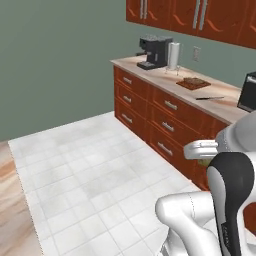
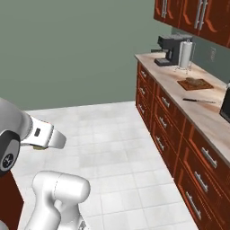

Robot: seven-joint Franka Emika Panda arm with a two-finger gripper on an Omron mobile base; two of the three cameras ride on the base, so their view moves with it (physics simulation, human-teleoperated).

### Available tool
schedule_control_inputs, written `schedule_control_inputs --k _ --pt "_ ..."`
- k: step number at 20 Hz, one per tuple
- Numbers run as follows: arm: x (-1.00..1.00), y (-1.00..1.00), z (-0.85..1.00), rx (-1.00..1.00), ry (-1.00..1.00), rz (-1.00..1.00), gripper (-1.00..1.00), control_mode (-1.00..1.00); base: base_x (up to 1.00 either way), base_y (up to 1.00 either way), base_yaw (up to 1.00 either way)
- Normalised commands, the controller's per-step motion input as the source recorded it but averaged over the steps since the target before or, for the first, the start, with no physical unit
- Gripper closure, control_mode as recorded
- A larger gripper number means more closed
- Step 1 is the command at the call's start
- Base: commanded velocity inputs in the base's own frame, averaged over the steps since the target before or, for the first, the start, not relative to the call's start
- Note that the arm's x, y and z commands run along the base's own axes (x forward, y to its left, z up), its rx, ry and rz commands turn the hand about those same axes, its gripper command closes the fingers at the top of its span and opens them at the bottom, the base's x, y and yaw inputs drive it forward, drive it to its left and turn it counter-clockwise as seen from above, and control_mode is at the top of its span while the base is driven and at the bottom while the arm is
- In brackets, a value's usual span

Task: Retrieve the sausage and cheese from the fridge and place them on the cutting board on the counter.

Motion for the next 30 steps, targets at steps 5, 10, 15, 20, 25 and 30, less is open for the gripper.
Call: schedule_control_inputs --k 5,10,15,20,25,30 --pt "0.0 0.0 0.0 0.0 0.0 0.0 1.0 1.0 0.8 -0.2 0.0" --pt "0.0 0.0 0.0 0.0 0.0 0.0 1.0 1.0 0.82 -0.15 0.0" --pt "0.0 0.0 0.0 0.0 0.0 0.0 1.0 1.0 0.81 -0.15 0.0" --pt "0.0 0.0 0.0 0.0 0.0 0.0 1.0 1.0 0.82 -0.21 0.0" --pt "0.0 0.0 0.0 0.0 0.0 0.0 1.0 1.0 0.8 -0.25 -0.04" --pt "0.0 0.0 0.0 0.0 0.0 0.0 1.0 1.0 0.76 -0.22 -0.12"
